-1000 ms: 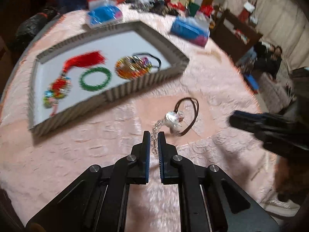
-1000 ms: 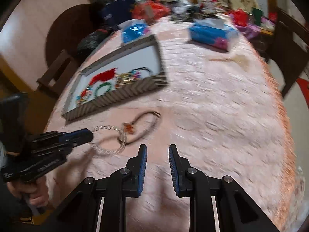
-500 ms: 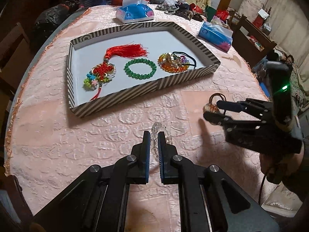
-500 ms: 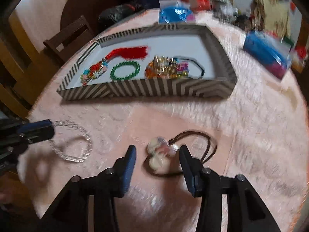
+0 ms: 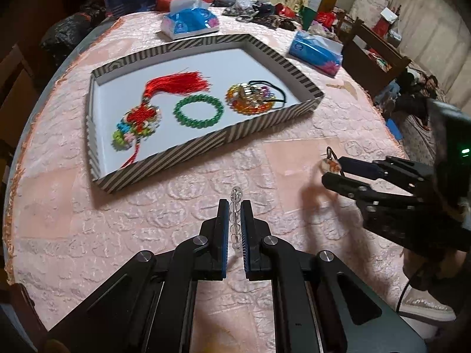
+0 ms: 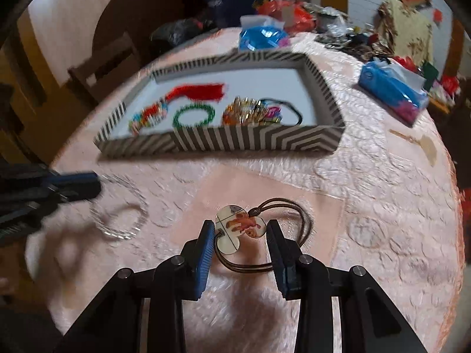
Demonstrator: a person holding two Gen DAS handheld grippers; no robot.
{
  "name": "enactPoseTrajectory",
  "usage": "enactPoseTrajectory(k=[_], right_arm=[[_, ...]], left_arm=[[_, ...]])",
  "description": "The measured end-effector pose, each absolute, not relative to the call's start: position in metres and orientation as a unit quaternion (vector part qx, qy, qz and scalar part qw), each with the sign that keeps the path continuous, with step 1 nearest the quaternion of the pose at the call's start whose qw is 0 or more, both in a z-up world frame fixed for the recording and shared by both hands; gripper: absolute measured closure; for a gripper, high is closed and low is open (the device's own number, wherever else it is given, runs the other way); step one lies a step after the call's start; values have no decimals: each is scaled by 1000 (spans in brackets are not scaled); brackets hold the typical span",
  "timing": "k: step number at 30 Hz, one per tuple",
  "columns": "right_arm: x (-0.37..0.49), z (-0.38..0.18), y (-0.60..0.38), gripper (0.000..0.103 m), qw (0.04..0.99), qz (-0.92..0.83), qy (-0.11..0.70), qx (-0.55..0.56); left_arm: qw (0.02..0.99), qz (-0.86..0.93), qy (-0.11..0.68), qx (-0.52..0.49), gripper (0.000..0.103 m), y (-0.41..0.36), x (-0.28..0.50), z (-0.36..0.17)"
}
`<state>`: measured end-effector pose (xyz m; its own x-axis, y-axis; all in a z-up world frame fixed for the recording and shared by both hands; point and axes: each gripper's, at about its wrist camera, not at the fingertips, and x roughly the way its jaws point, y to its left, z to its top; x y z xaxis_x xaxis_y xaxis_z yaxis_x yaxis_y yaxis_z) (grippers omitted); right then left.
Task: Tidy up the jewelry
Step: 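Lift the crystal bracelet and brown-cord pendant and carry them toward the tray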
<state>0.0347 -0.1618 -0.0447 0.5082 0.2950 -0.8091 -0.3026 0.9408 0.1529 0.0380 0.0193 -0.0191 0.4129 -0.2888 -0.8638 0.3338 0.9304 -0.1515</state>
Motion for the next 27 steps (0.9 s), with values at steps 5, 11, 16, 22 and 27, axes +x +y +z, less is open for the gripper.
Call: enactPoseTrajectory(k=[5,11,16,22,27], right_arm=[[18,-16,-167,68,874,174,452,27],[-4,20,-169,68,872,165,459,40],[-19,42,-171,68,870,164,461,60],[-32,56,-174,68,879,154,447,63],[-39,65,-175,68,886,153,435,55]], left_arm=[[840,-199,503,34,97,4,38,-11],[847,-182,498,44,97,-5,34,14],[848,-155,503,51,97,-6,27,30],[855,-132,499,61,97,-3,18,43],[859,-117,494,60,97,1,13,49]])
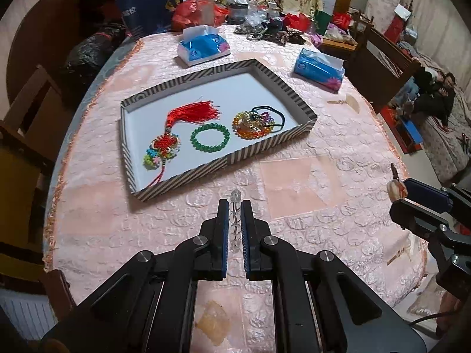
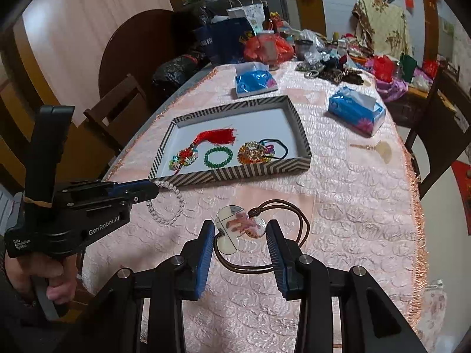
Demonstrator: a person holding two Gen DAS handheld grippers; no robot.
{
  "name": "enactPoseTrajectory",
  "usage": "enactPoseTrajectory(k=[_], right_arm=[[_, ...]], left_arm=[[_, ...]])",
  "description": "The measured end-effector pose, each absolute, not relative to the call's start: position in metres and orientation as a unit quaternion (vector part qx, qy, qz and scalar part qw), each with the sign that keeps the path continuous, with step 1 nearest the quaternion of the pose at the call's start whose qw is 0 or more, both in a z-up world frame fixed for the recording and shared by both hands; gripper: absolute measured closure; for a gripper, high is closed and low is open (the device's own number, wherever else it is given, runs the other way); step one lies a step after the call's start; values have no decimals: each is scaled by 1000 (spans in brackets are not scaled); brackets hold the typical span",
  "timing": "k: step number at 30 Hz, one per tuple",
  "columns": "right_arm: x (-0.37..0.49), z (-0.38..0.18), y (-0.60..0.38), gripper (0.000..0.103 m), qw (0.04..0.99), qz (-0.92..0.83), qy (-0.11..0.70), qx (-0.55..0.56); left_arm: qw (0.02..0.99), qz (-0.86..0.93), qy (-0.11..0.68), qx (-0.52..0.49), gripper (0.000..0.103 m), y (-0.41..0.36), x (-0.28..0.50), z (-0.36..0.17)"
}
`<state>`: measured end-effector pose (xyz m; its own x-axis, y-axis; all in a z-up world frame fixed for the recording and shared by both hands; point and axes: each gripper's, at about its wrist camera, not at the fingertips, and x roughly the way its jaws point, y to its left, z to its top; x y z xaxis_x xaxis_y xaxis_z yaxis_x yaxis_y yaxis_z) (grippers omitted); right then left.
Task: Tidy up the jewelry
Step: 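Lift the crystal bracelet and brown-cord pendant and carry them toward the tray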
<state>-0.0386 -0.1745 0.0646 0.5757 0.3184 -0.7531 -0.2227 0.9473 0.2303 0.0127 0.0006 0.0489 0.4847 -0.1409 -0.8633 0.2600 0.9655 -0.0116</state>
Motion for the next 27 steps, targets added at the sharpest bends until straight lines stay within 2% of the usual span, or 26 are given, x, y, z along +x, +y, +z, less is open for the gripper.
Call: enactPoseTrajectory(k=[27], right_arm=[[-42,69,-182,68,888,166,426,46]], left_arm=[[886,-59,450,92,97,-9,1,65]])
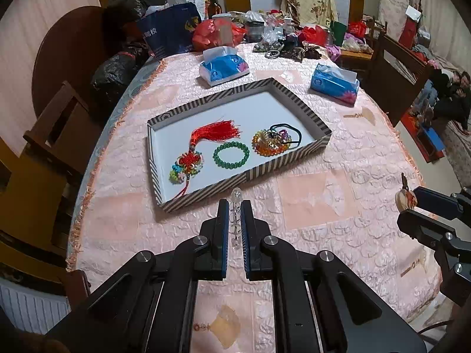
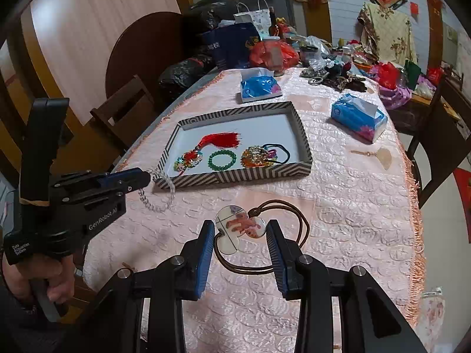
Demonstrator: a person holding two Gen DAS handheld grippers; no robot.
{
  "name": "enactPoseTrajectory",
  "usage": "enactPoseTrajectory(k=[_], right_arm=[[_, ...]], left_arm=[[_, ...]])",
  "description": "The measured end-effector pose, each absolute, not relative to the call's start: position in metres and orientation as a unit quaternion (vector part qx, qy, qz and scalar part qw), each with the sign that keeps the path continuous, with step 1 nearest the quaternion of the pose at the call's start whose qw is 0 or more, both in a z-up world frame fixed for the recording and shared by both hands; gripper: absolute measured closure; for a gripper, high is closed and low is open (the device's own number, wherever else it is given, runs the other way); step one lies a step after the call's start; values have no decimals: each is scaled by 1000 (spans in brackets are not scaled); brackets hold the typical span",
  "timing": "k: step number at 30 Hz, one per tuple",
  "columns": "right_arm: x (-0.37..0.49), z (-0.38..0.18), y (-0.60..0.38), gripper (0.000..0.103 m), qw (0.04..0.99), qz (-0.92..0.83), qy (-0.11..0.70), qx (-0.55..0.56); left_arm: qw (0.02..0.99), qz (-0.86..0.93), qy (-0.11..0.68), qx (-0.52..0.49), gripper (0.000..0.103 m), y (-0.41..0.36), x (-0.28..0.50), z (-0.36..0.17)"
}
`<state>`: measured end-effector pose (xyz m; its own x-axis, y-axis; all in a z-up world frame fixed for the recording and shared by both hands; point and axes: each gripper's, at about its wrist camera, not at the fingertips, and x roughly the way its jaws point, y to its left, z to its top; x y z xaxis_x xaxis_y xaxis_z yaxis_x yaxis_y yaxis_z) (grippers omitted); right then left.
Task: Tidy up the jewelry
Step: 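Lift the crystal bracelet and brown-cord pendant and carry them toward the tray, then lower both pieces into the tray and open both tools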
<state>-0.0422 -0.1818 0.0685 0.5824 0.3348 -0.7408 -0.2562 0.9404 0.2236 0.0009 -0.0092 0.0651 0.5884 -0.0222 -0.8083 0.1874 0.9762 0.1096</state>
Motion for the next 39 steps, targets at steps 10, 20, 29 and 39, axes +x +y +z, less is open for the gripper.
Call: enactPoseTrajectory(k=[10,20,29,39], right_arm=[[-34,68,-187,68,888,169,425,44],[-12,65,-184,68,884,174,432,39],[23,64,-174,68,882,178,436,27],[91,47,-163,68,877,186,439,63]], left_arm=[[886,-57,451,90,97,-11,7,65],[883,-51,458,88,97,-9,29,58],[882,-49,462,78,97,0,56,55],[887,-57,456,33,97,24,120,54]])
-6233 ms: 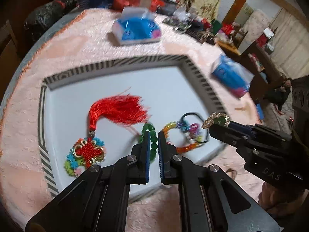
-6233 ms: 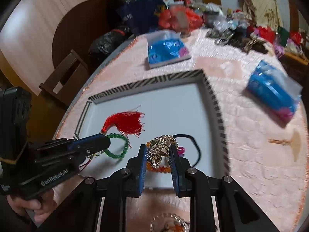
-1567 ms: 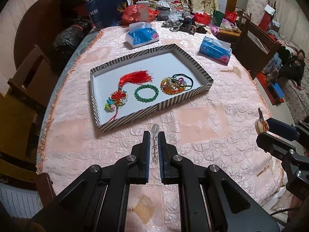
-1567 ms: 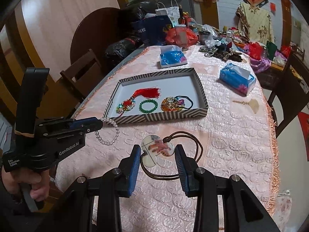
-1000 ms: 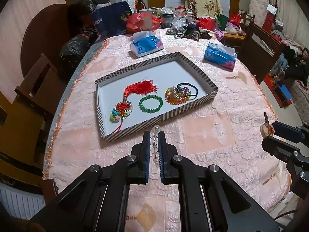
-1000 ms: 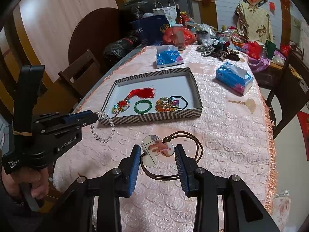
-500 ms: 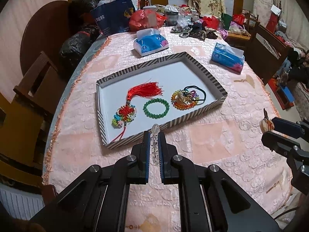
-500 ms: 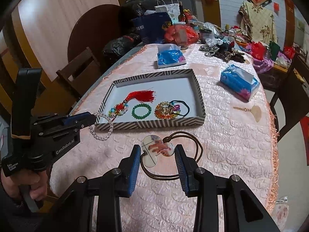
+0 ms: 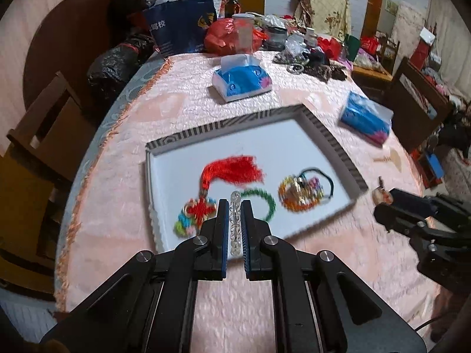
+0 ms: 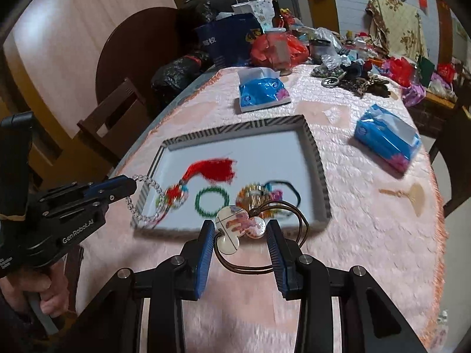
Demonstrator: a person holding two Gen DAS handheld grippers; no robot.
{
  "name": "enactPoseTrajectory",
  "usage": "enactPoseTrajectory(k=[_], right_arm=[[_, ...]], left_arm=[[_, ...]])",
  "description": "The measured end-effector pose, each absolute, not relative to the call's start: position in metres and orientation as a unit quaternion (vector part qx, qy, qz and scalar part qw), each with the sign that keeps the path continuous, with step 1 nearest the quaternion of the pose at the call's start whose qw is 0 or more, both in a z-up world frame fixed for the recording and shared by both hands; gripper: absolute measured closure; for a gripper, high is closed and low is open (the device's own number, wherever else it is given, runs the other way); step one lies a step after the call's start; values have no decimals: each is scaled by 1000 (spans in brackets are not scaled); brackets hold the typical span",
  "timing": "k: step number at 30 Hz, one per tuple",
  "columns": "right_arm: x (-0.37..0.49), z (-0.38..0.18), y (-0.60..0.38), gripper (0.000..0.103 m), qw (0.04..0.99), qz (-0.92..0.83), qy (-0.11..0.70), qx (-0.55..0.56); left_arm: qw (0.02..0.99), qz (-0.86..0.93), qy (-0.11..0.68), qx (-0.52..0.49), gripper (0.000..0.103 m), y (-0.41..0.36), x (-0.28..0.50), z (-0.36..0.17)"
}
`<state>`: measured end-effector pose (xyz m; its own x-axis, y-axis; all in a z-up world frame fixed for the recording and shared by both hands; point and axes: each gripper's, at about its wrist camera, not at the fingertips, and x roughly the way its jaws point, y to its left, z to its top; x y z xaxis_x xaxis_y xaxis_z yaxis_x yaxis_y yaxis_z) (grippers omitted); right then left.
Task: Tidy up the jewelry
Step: 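Lower both pieces into the tray and open both tools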
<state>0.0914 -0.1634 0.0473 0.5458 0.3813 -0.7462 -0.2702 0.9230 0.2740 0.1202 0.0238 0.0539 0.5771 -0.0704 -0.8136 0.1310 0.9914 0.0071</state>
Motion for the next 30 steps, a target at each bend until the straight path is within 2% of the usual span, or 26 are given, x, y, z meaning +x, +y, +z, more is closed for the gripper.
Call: enactPoseTrajectory(k=[6,10,16,24,26,28,30], right_arm=[[141,25,-153,68,871,189,447,70],[166,8,-144,68,864,193,460,70],[187,-26,-138,68,846,188,496,63],[195,-52,-139,68,832,187,517,74],[197,-52,-138,68,833,187,516,75],[198,-52,-137,67,832,184,518,75],[199,-52,-136,67,831,184,520,72]], left_arm=[[889,-81,450,-7,97,31,163,49],[876,-113,466,-45,97,31,187,24],[853,-97,511,-44,97,38,199,-30],[847,-61,528,-23,97,57,201,-53],[845,-59,531,-24,93,60,200,-56],[845,-57,532,-23,79,62,201,-57],[847,-55,529,-24,74,63,199,-55]])
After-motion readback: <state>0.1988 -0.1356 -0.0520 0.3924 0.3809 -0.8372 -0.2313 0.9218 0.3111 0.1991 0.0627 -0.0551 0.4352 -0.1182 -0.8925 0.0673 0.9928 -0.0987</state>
